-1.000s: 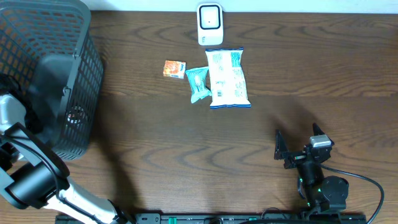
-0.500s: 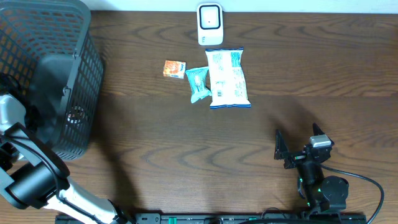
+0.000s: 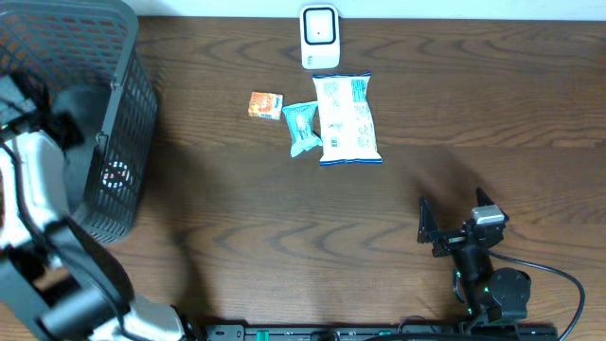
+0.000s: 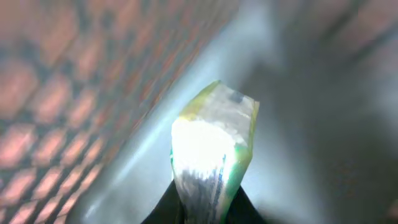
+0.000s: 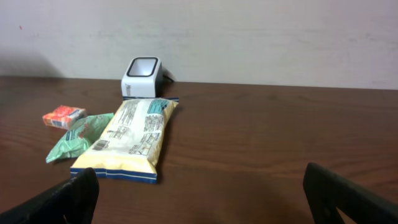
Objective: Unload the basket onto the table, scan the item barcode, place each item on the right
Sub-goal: 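Carry the white-green packet to the table beside the orange packet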
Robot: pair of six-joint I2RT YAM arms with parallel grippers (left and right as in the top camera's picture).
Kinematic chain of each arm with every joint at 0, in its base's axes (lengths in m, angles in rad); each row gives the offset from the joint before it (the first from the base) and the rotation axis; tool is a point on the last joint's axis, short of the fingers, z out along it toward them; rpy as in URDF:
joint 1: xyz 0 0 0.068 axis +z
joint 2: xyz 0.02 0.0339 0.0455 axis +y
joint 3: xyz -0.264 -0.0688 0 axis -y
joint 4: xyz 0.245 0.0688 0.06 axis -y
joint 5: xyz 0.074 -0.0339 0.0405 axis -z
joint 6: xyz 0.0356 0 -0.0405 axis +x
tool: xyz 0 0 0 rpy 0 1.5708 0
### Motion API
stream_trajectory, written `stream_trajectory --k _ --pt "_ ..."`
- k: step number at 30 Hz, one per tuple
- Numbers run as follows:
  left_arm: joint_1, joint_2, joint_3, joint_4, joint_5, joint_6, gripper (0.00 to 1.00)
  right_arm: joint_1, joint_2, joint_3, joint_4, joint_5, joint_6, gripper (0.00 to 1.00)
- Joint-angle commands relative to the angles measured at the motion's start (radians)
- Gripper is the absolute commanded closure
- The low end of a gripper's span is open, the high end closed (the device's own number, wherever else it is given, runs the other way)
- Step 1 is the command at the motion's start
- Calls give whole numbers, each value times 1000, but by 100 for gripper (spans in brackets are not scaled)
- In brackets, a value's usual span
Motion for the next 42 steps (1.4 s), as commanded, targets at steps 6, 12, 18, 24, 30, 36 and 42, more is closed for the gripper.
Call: stream_trajectory --k 6,12,18,24,30,36,42 --pt "-166 -274 33 235 105 -295 92 6 -6 -2 -4 -7 6 1" --pt "-314 -333 33 216 109 -388 92 6 -6 -2 -4 -7 6 1" --pt "-506 -292 27 148 109 -412 92 6 -6 -2 -4 -7 6 1" --pt "-664 -168 27 96 108 -412 92 6 -6 -2 -4 -7 6 1" --pt "-749 -23 27 2 108 -412 92 6 -6 -2 -4 -7 6 1" --pt "-790 95 27 -21 109 -418 92 6 -6 -2 -4 -7 6 1" --pt "-815 181 27 -32 195 -571 92 6 -6 -2 -4 -7 6 1"
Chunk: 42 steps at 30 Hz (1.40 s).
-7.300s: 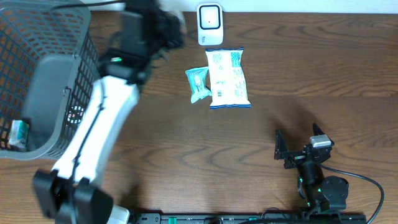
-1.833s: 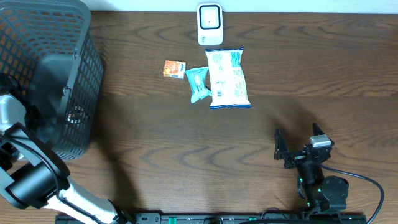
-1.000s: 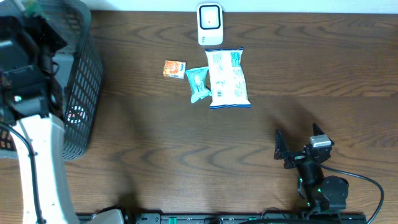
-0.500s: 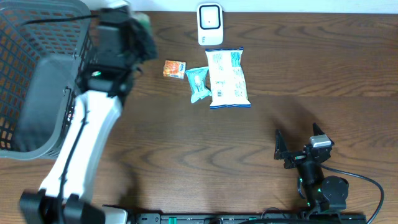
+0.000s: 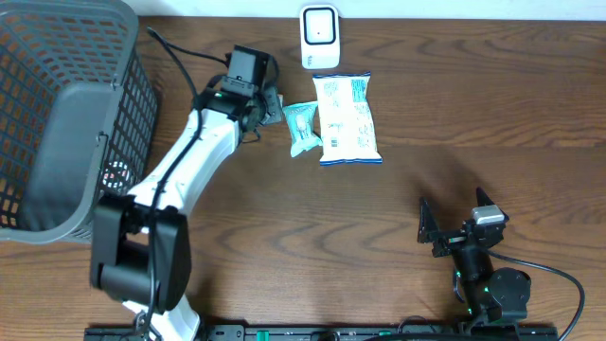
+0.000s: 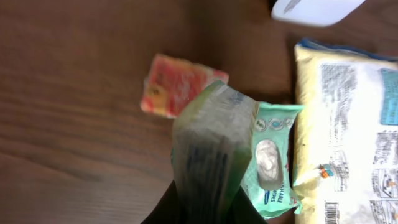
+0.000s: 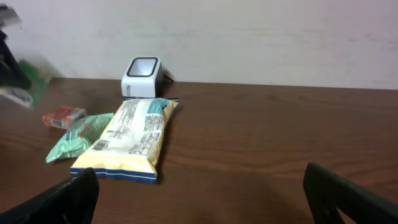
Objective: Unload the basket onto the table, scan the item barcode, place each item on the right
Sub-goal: 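Carry the white-green packet to the table beside the orange packet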
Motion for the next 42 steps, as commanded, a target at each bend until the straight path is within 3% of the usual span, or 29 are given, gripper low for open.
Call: stream_trajectory --k 1,4,16,21,23,42 --pt "-13 42 5 -8 104 -81 92 6 -6 -2 -4 -6 6 1" --pt "-15 86 5 -20 169 -86 92 6 -6 -2 -4 -6 6 1" --pt "-13 143 5 -34 156 -69 83 6 -6 -2 -4 -6 6 1" --pt "-12 143 5 -30 156 -68 54 6 -6 -2 -4 -6 6 1" --pt "-7 143 6 -22 156 -64 49 6 -6 -2 -4 -6 6 1" --pt "154 -65 23 -38 157 -61 50 6 -6 -2 -4 -6 6 1"
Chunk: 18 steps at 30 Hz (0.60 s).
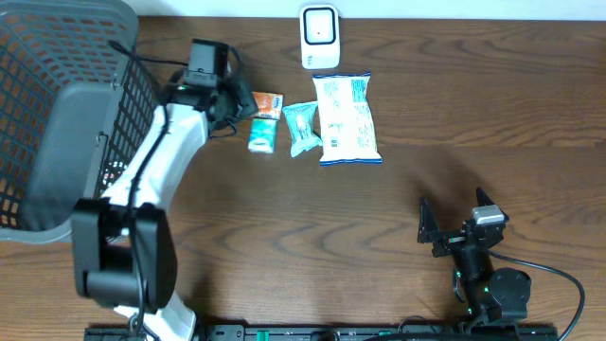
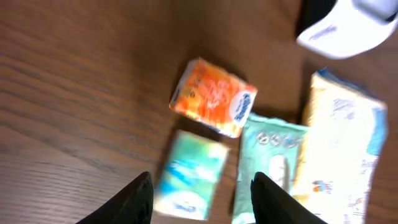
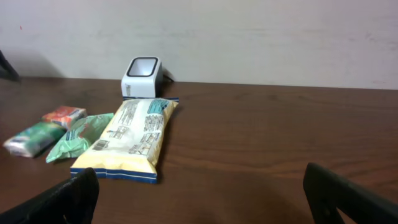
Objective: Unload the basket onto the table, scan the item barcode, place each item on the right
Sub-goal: 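Carry the white-green packet to the table beside the orange packet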
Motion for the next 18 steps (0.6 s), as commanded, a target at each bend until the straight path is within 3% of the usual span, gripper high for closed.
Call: stream_trajectory --k 1,13,16,18 --pt "0 -32 22 -10 3 12 50 6 -6 -2 -4 -6 6 1" --pt "2 -185 71 -13 7 135 54 6 -6 -2 -4 -6 6 1" --pt "19 -269 77 26 -86 164 53 6 -6 -2 -4 -6 6 1" --pt "43 -329 77 71 -232 164 53 6 -6 -2 -4 -6 6 1"
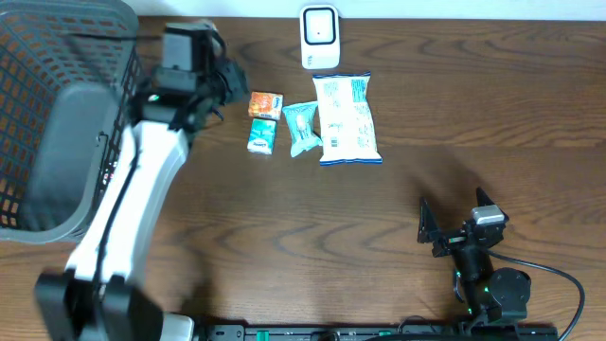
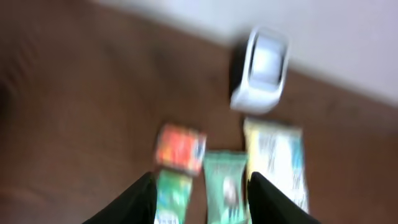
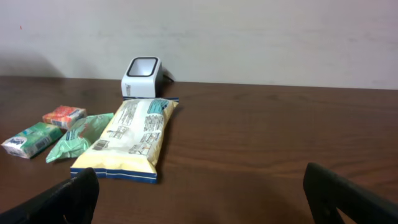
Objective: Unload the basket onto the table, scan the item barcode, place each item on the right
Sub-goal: 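Carry the white-green packet to the table beside the orange packet, then return the left gripper into the basket and grasp a dark green tin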
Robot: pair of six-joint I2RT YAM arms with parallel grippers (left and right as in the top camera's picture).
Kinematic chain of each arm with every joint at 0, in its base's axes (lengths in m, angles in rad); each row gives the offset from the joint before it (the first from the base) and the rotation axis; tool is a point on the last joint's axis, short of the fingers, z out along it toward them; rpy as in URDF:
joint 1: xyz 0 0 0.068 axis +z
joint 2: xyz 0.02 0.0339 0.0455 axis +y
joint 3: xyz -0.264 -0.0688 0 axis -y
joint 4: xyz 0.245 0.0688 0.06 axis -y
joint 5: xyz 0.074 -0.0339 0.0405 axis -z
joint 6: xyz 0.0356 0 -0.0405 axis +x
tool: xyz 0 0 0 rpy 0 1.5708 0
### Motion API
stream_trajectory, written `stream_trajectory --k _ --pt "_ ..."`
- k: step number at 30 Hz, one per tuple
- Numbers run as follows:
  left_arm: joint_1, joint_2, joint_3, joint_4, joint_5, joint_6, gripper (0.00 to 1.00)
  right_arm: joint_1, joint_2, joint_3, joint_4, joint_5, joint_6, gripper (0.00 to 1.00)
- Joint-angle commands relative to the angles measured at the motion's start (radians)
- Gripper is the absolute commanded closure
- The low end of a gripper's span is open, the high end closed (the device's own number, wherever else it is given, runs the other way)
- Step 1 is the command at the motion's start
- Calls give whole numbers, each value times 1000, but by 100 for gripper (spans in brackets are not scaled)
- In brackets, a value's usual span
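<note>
A white scanner (image 1: pixel 319 36) stands at the table's far edge. In front of it lie a big cream snack bag (image 1: pixel 347 118), a teal wipes pack (image 1: pixel 301 128), an orange pack (image 1: pixel 266 104) and a small green pack (image 1: pixel 260 134). My left gripper (image 1: pixel 225 83) hovers open and empty, left of the orange pack. The left wrist view is blurred and looks down on the scanner (image 2: pixel 264 78), orange pack (image 2: pixel 180 148) and green pack (image 2: pixel 171 199). My right gripper (image 3: pixel 205 211) stands open near the front right, far from the items.
A large grey mesh basket (image 1: pixel 66 114) fills the left end of the table, right beside my left arm. A pale wall (image 3: pixel 249 37) rises behind the scanner (image 3: pixel 143 76).
My left gripper has drawn back up and to the left, away from the green pack, still open. The green pack stays flat below the orange pack. The right arm is unmoved.
My left gripper was inside the basket, shut on the green pack. Then it held the pack over the table by the orange pack. Later it was open with the pack lying below the orange one, and now it hovers further off.
</note>
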Motion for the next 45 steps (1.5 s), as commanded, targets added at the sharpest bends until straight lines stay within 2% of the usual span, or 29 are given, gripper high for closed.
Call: stream_trajectory --k 1,4,8,13,19,24,29,31,35,42,45 --pt "49 -120 43 51 -250 44 54 6 -6 -2 -4 -6 6 1" --pt "115 -192 43 121 -423 44 53 6 -6 -2 -4 -6 6 1" --pt "254 -249 43 166 -520 44 53 6 -5 -2 -4 -6 6 1" --pt "512 -255 43 147 -535 43 53 6 -5 -2 -4 -6 6 1" --pt "764 -220 42 8 -534 43 53 6 -5 -2 -4 -6 6 1" --pt "874 -179 38 -95 -534 43 53 6 -5 -2 -4 -6 6 1" --pt "883 -161 38 -107 -529 43 53 6 -5 -2 -4 -6 6 1" --pt "878 -166 38 -103 -489 43 53 6 -5 -2 -4 -6 6 1" --pt "869 -193 38 -94 -284 43 52 6 -5 -2 -4 -6 6 1" --pt "835 -221 38 -23 278 33 53 6 -5 -2 -4 -6 6 1" --pt "795 -221 38 -61 307 -23 53 6 -5 -2 -4 -6 6 1"
